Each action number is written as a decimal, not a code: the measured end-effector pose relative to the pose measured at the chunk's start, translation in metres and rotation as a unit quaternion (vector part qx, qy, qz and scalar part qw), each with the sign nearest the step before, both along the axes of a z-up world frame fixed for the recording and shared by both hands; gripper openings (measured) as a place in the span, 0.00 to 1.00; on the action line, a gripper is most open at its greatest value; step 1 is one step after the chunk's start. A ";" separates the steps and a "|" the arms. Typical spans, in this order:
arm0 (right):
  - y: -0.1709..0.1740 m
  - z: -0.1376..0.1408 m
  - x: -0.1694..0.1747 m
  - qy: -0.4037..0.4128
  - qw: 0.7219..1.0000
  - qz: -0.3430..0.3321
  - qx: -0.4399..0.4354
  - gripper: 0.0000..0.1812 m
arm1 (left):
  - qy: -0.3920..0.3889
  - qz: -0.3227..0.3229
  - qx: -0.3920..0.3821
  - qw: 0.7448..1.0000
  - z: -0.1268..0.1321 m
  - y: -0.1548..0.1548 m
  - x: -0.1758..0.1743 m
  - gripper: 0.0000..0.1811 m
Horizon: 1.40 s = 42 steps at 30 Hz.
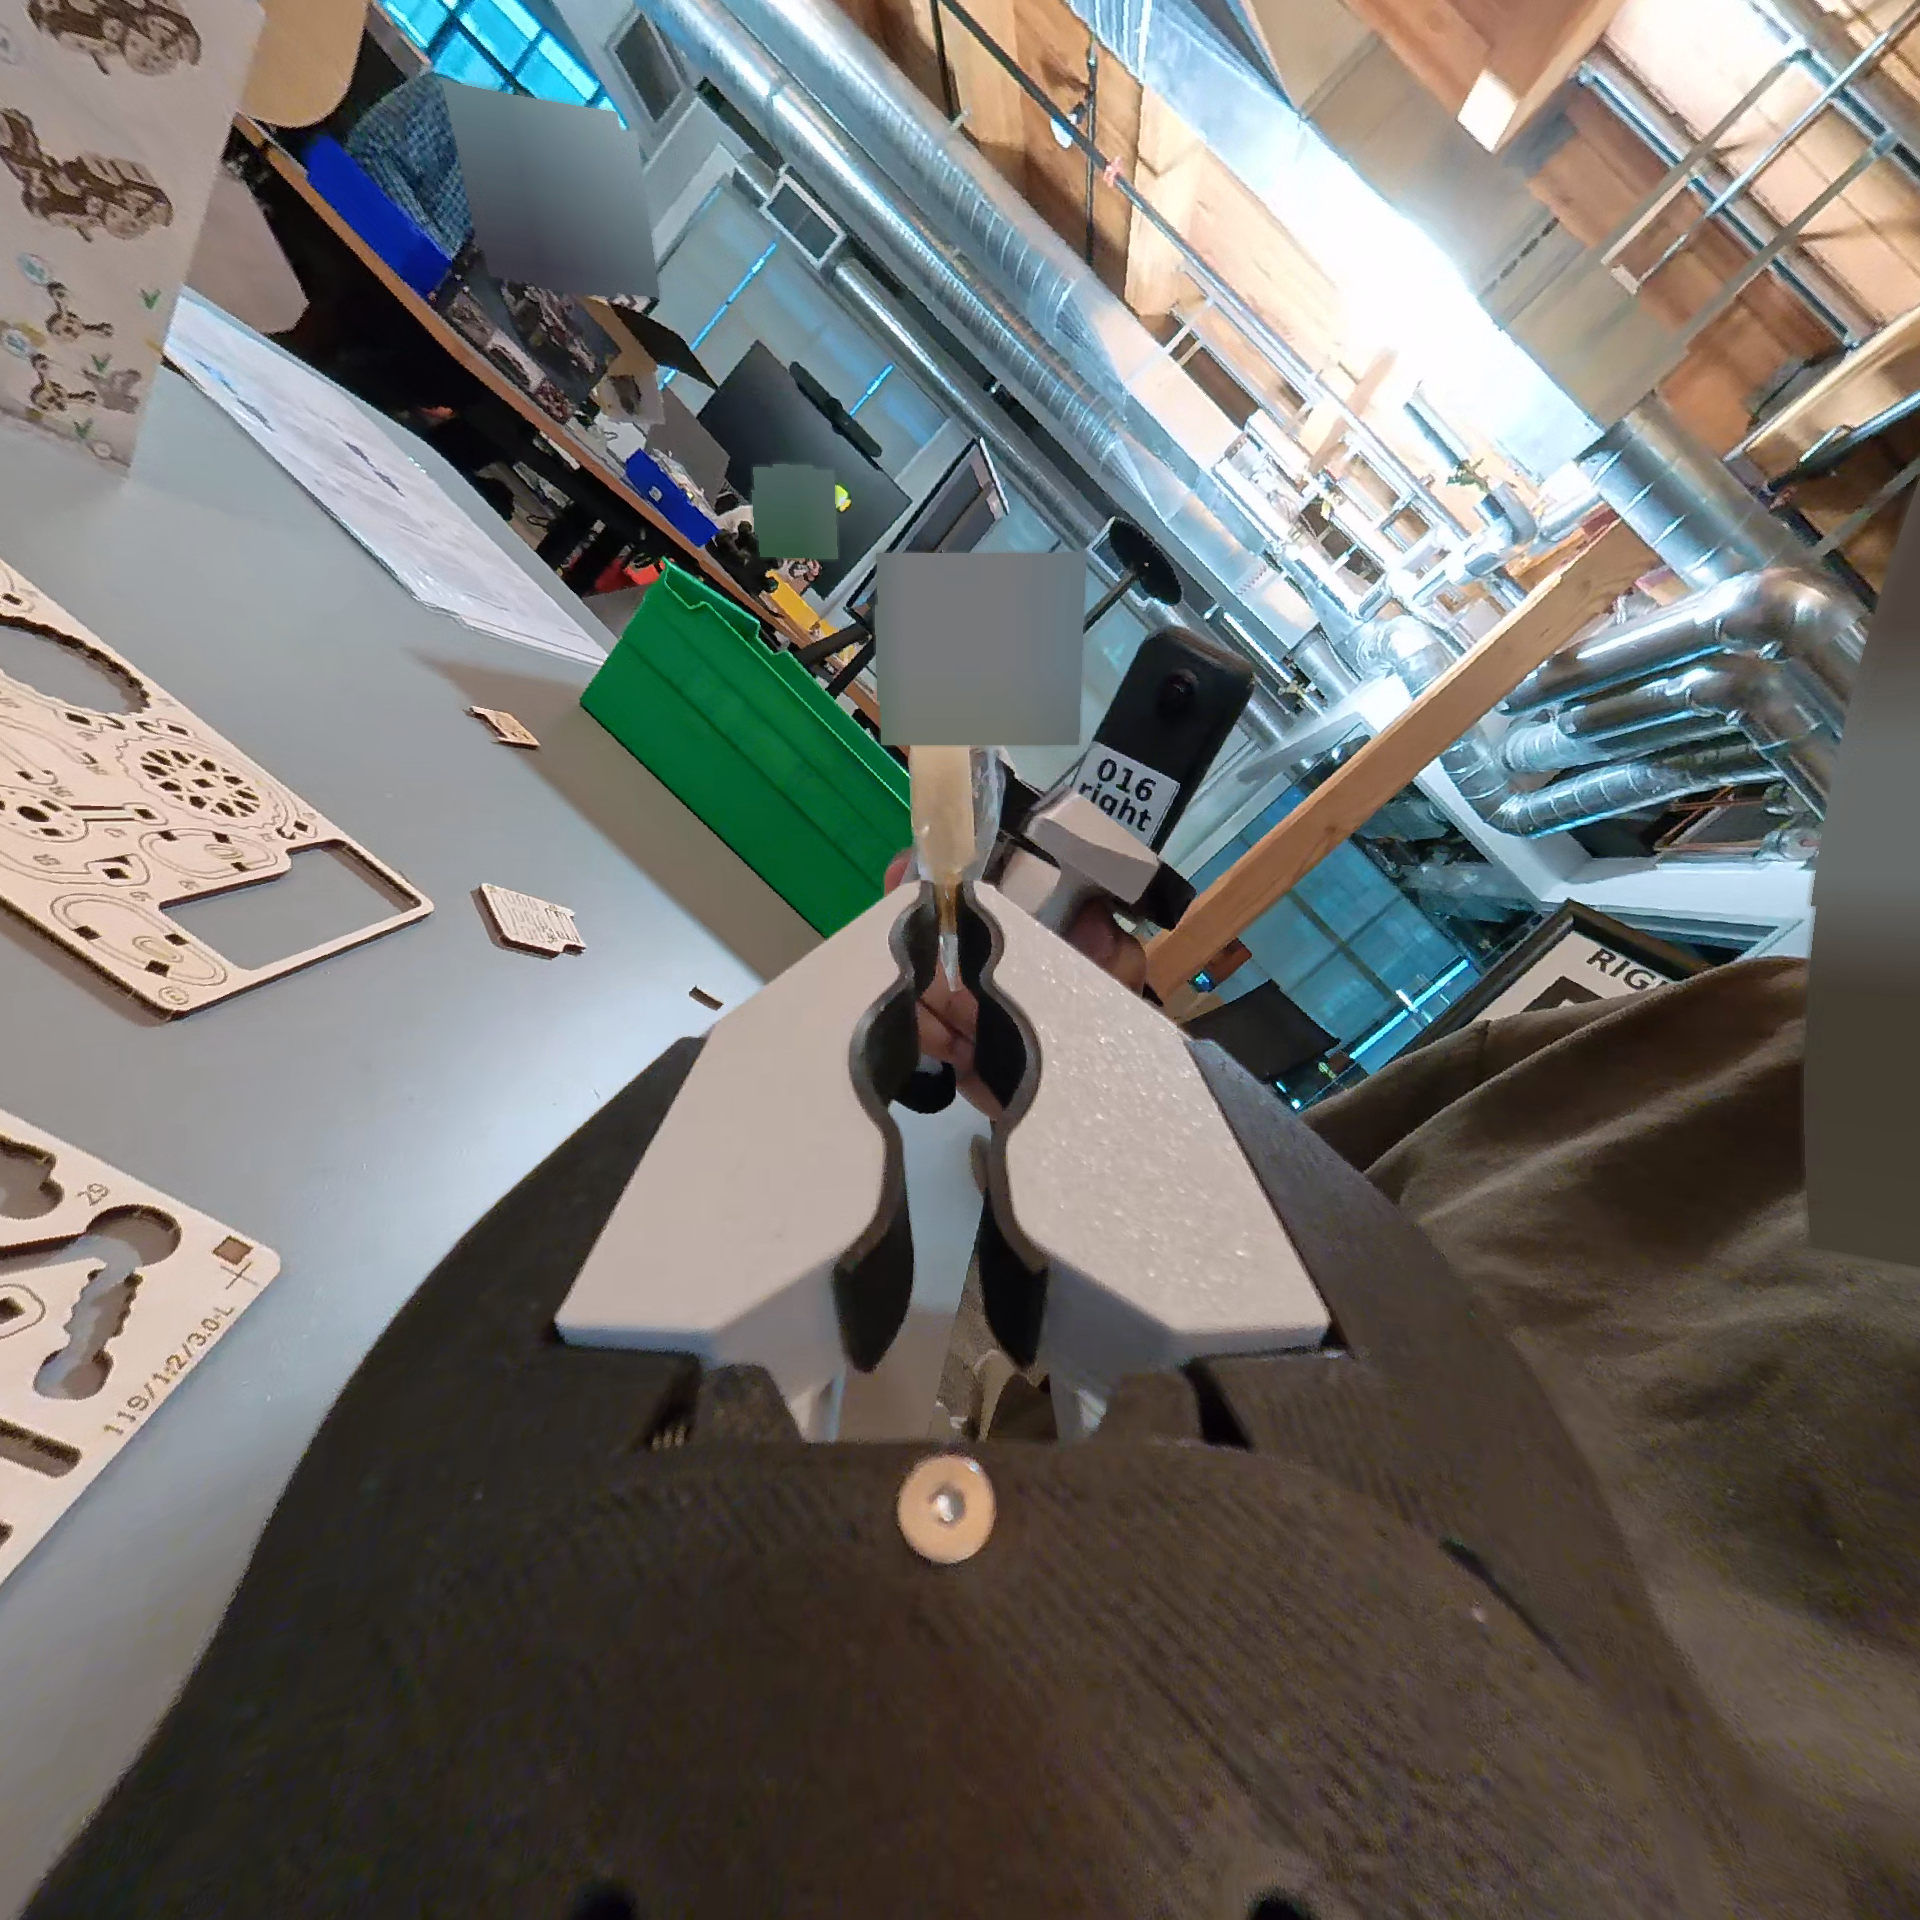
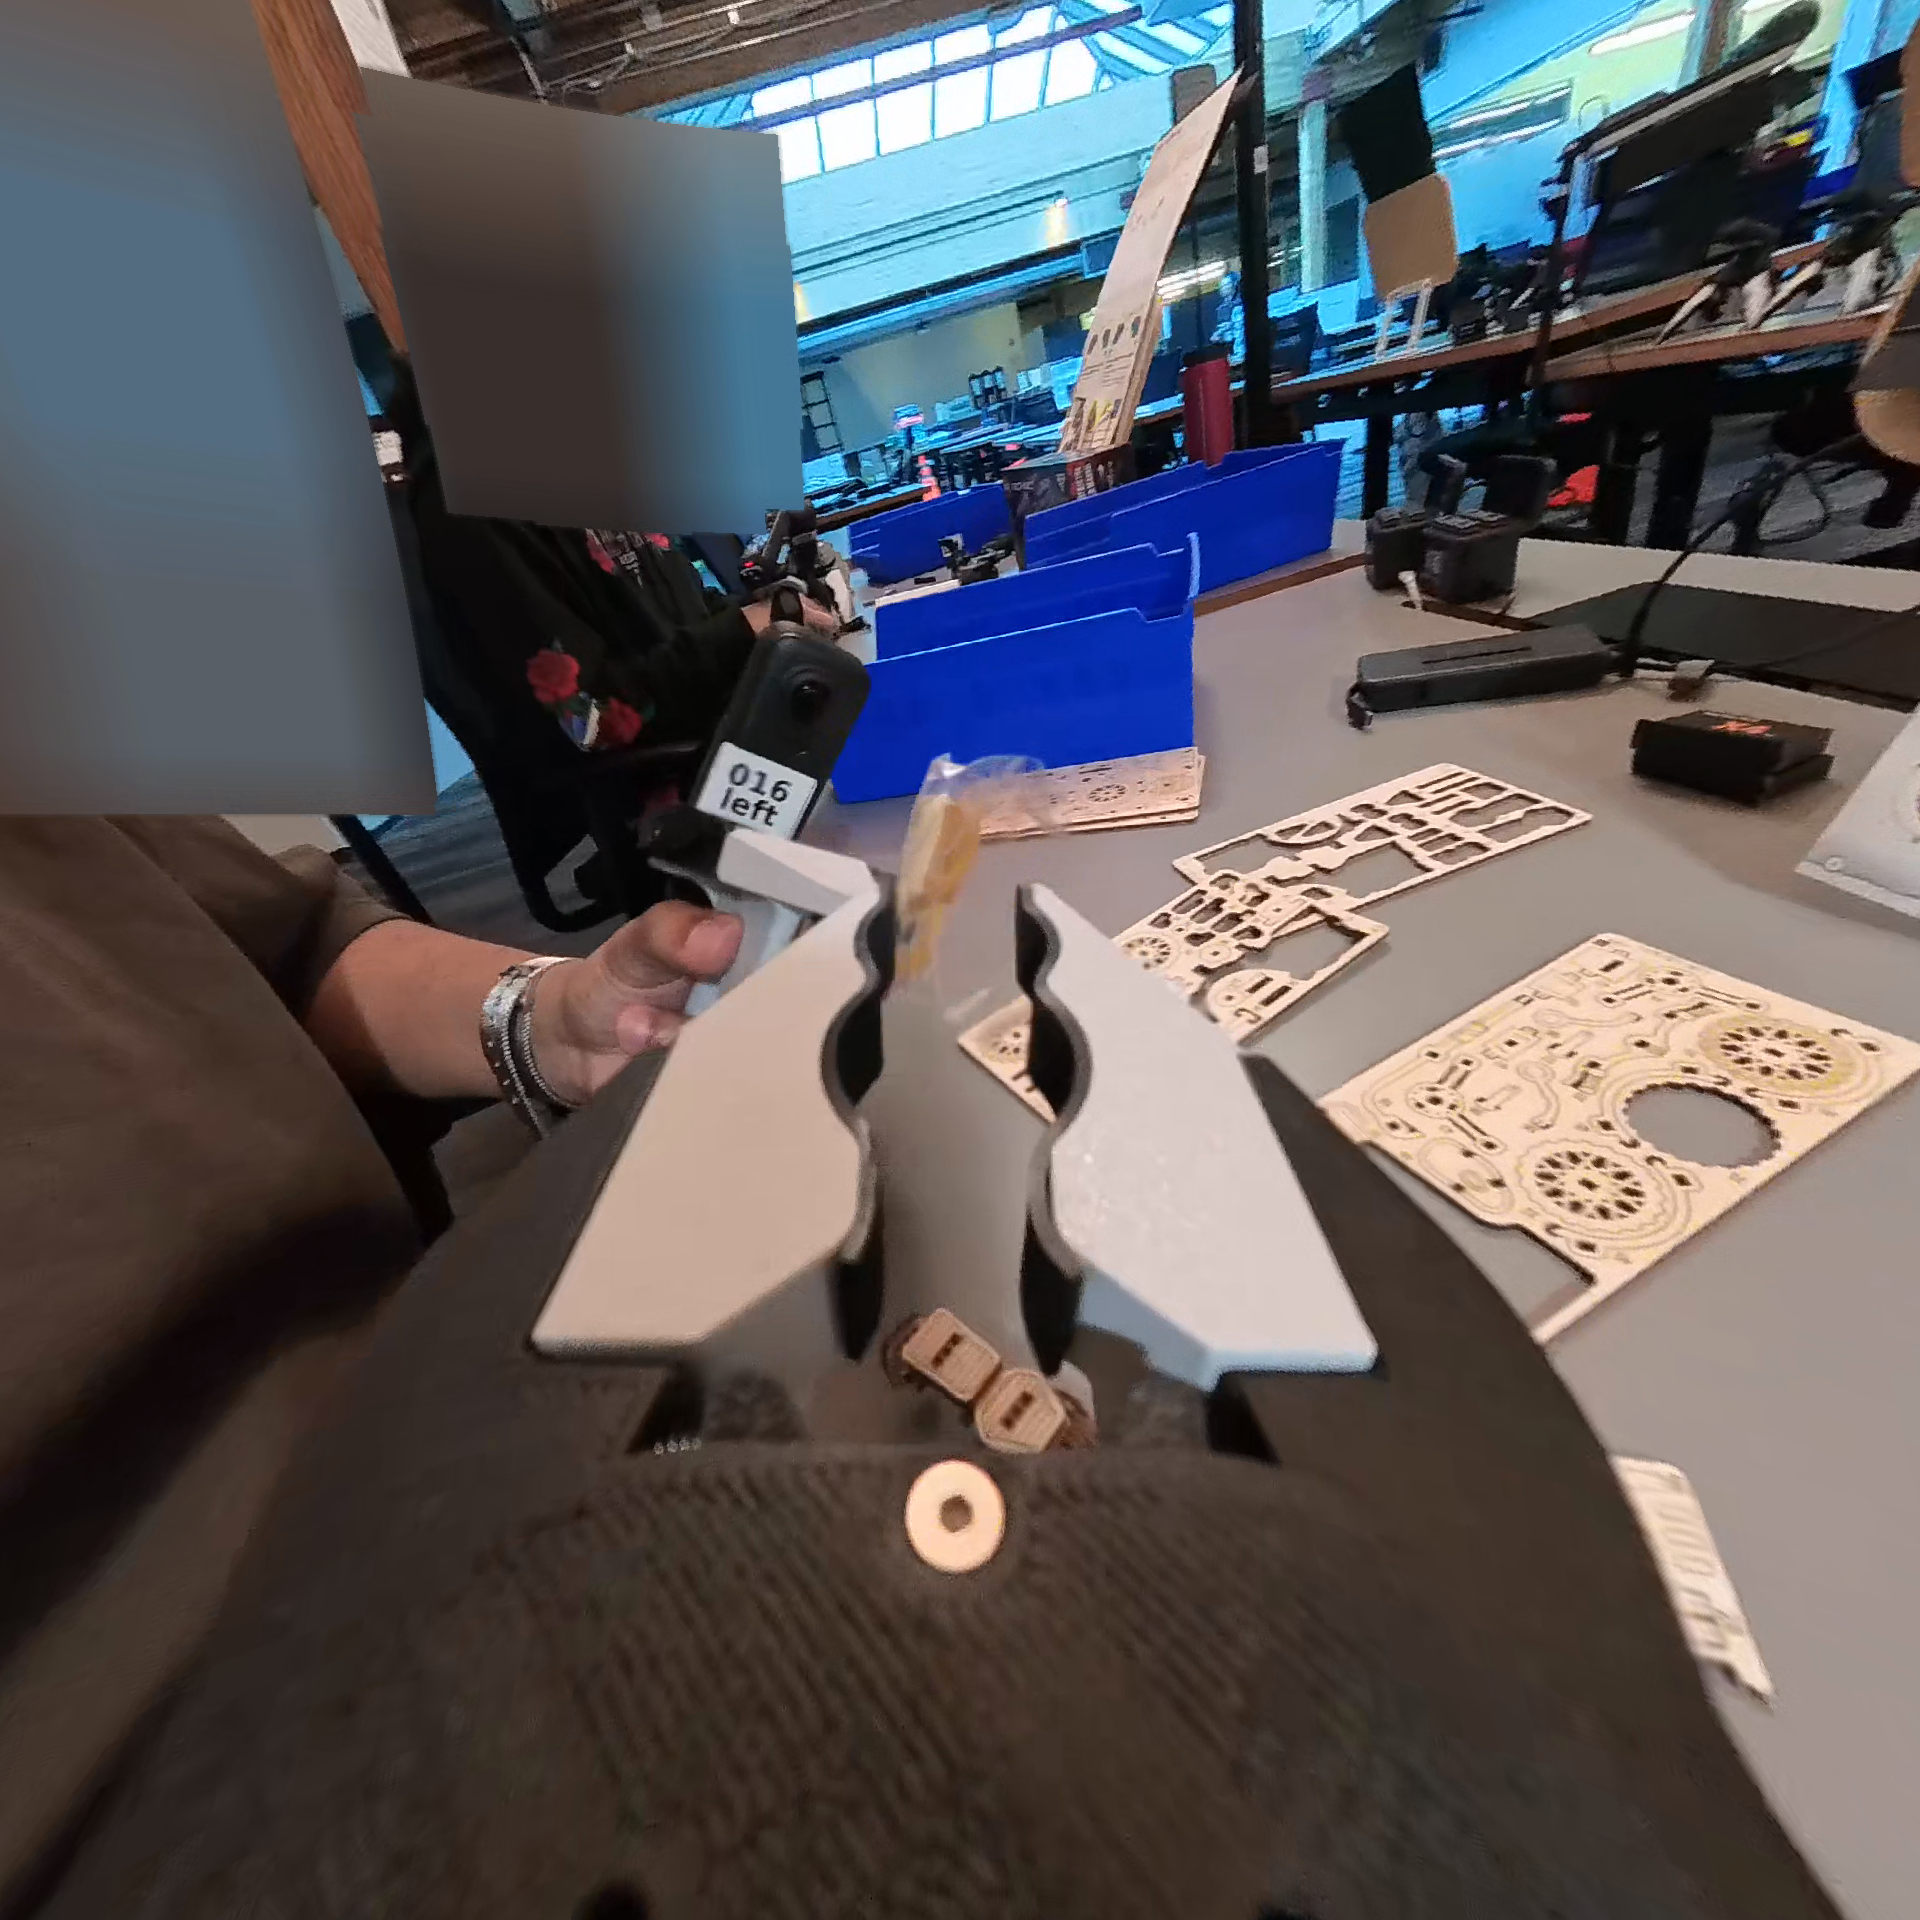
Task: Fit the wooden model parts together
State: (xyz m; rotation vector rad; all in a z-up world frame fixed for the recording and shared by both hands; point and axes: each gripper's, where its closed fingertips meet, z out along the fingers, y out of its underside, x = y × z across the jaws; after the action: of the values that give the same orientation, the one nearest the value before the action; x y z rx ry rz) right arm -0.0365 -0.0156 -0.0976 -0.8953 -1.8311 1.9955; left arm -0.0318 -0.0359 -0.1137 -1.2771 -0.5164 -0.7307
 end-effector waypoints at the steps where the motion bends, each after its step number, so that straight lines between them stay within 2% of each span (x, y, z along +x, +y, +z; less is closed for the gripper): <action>1: -0.004 -0.001 0.002 -0.004 1.000 0.015 -0.002 0.12 | 0.003 -0.002 -0.002 1.000 -0.001 0.001 0.001 0.00; 7: -0.022 0.001 0.024 -0.033 0.989 0.131 -0.055 0.09 | 0.000 -0.016 -0.001 1.000 -0.001 0.001 0.005 0.00; 13: 0.004 0.000 0.009 -0.008 0.998 0.059 -0.024 0.00 | -0.002 -0.039 0.008 0.999 0.002 0.002 0.011 0.00; 16: 0.012 -0.004 0.004 -0.010 0.999 0.035 -0.009 0.00 | -0.002 -0.058 0.016 0.998 0.004 0.002 0.017 0.00; 22: -0.001 -0.007 0.012 -0.007 0.998 0.066 0.008 0.00 | 0.005 -0.056 0.004 0.998 0.001 0.004 0.017 0.00; 30: -0.008 -0.015 0.013 -0.028 0.997 0.071 0.025 0.07 | 0.057 -0.050 -0.030 0.997 -0.006 0.008 0.024 0.00; 35: -0.009 -0.017 0.013 -0.047 0.995 0.083 0.010 0.11 | 0.057 -0.031 -0.050 0.997 -0.011 0.009 0.017 0.00; 42: -0.016 -0.026 0.015 -0.050 0.994 0.085 0.046 0.09 | 0.103 -0.034 -0.080 0.991 -0.018 0.014 0.026 0.00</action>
State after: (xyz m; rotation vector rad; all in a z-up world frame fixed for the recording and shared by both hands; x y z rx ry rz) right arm -0.0220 -0.0318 -0.1236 -0.8543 -2.1001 1.9769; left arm -0.0059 -0.0223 -0.1316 -1.5079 -0.3703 -0.6139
